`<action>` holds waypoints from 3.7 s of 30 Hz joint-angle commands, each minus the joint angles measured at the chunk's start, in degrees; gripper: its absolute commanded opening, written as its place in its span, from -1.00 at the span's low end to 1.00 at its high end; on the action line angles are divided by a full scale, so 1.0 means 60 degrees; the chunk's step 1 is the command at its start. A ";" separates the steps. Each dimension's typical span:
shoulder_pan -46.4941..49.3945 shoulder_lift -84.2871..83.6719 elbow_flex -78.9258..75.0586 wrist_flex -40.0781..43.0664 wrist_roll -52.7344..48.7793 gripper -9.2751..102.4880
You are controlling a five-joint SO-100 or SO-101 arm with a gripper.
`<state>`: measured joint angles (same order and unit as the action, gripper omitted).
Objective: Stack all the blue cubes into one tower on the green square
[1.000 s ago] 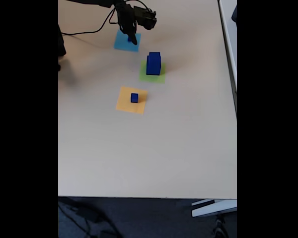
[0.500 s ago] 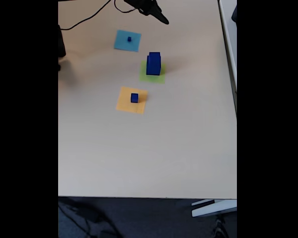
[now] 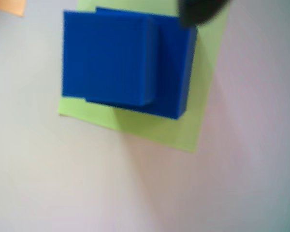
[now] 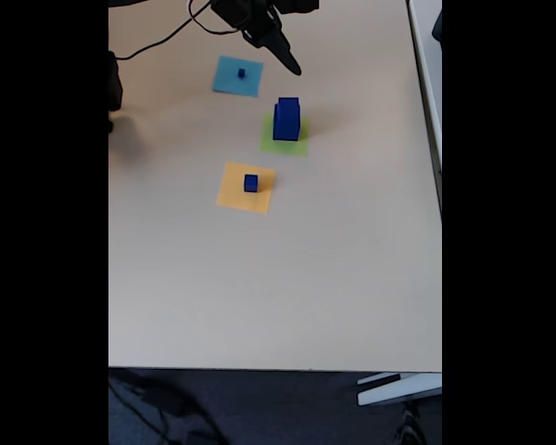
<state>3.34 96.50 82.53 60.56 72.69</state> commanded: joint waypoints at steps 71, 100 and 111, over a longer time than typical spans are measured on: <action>0.3237 -0.2314 -0.0337 0.0425 -0.0059 0.01; 0.3721 -0.2271 0.0718 0.0366 0.0059 0.01; 0.3955 -0.4087 -0.0249 0.0190 0.0498 0.01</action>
<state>26.19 71.89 84.90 63.46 75.85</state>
